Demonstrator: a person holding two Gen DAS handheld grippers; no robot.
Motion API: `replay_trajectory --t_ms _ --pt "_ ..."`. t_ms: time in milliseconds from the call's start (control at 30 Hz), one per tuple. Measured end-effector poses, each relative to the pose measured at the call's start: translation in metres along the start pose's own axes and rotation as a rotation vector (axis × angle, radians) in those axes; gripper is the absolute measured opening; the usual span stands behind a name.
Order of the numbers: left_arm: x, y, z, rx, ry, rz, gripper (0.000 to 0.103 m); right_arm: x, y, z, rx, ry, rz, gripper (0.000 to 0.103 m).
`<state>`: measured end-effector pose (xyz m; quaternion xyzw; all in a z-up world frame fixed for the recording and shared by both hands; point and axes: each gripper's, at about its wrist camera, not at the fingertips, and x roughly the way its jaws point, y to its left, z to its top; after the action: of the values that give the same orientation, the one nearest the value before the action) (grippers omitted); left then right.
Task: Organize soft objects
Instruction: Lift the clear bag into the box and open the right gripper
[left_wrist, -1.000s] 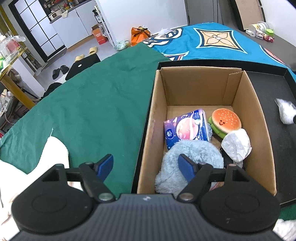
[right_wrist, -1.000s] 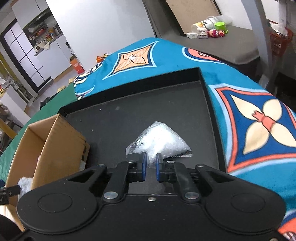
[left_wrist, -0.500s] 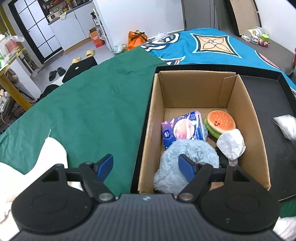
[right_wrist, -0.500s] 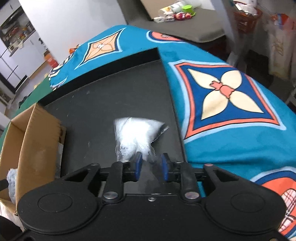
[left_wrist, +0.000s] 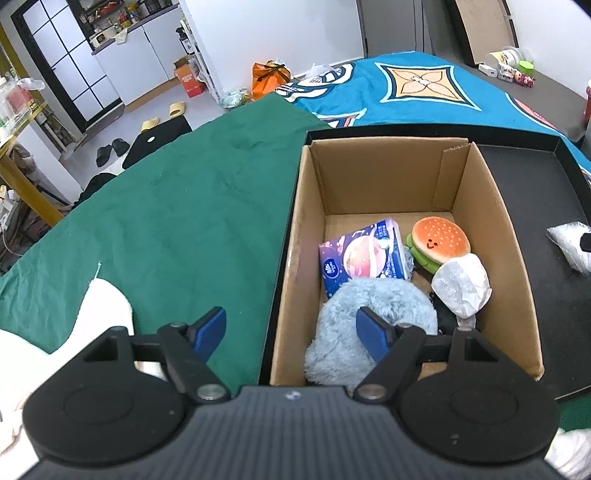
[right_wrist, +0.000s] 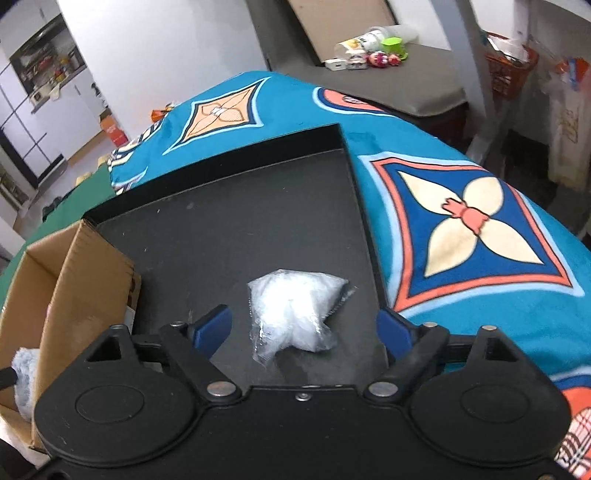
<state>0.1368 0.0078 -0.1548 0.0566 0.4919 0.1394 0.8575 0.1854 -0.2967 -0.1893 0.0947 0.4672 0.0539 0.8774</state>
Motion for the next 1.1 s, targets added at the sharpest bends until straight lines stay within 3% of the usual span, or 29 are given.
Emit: replay_trajectory --t_ms 200,267,333,433,1100 --pt "0.003 -0.002 0.001 0.009 0.01 -0.001 0.076 0.011 0.011 -0.003 -0.07 0.0 -0.025 0.084" --pt "0.003 -0.002 0.001 0.011 0.009 -0.003 0.076 0.015 0.01 -0.005 -0.077 0.007 -0.035 0.073" --pt "0.003 -0.002 0.001 0.007 0.009 -0.007 0.076 0.017 0.007 -0.007 -0.069 0.021 -0.022 0.043" --pt "0.002 -0.001 0.0 0.002 0.007 -0.014 0.076 0.014 0.01 -0.009 -0.097 0.015 -0.026 0.033" --pt "-0.014 0.021 -0.006 -0.081 -0.054 -0.096 0.076 -0.046 0.03 -0.001 -0.124 -0.067 0.001 0.031"
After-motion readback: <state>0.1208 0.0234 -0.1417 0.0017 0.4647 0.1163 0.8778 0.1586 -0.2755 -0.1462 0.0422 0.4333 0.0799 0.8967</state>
